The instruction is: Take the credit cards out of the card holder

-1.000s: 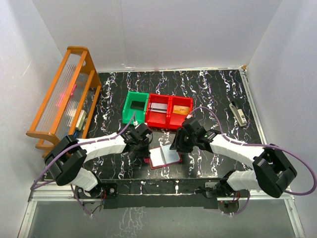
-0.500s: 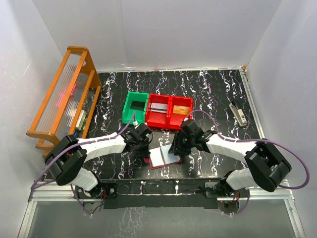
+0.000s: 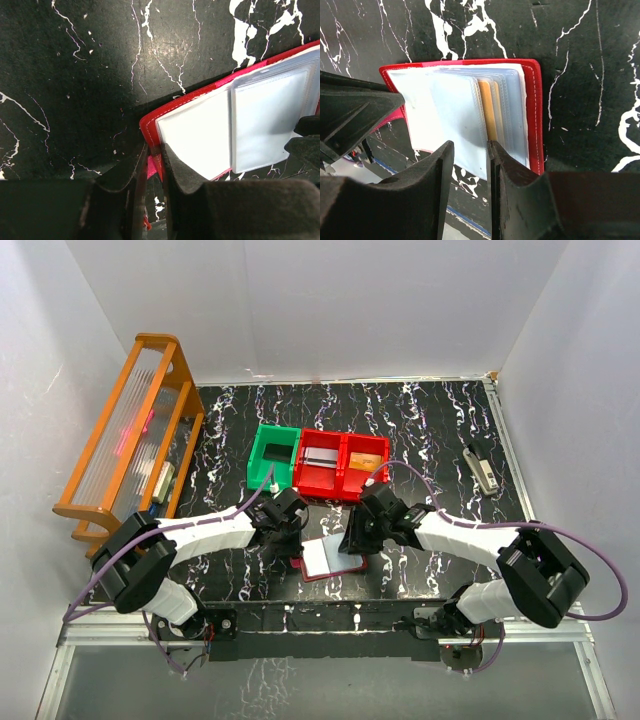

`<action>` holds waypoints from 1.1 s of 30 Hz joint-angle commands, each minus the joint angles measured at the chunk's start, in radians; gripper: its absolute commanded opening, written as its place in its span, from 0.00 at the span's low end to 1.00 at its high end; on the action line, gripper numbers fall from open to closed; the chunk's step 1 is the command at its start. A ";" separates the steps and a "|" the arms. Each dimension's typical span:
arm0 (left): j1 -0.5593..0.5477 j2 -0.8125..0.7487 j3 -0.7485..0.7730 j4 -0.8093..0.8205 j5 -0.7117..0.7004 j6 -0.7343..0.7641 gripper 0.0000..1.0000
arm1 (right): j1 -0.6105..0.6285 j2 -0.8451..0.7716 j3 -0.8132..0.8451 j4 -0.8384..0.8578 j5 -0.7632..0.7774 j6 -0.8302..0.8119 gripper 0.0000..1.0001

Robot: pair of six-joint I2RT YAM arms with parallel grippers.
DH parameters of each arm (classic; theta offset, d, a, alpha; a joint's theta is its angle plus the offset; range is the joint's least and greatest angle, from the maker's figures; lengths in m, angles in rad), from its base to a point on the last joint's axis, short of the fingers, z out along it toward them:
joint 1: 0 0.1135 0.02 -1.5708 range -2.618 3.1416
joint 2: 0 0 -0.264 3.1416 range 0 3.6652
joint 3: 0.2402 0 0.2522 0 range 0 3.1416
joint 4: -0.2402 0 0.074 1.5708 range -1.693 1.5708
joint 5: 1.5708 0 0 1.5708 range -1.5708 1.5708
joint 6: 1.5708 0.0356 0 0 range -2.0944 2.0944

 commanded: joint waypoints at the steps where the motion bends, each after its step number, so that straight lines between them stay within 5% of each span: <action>1: -0.004 0.039 0.001 -0.033 0.036 0.013 0.15 | 0.019 -0.008 0.064 0.025 -0.033 -0.012 0.30; 33: -0.005 0.009 0.001 -0.050 0.020 0.008 0.15 | 0.045 0.038 0.019 0.275 -0.208 0.126 0.30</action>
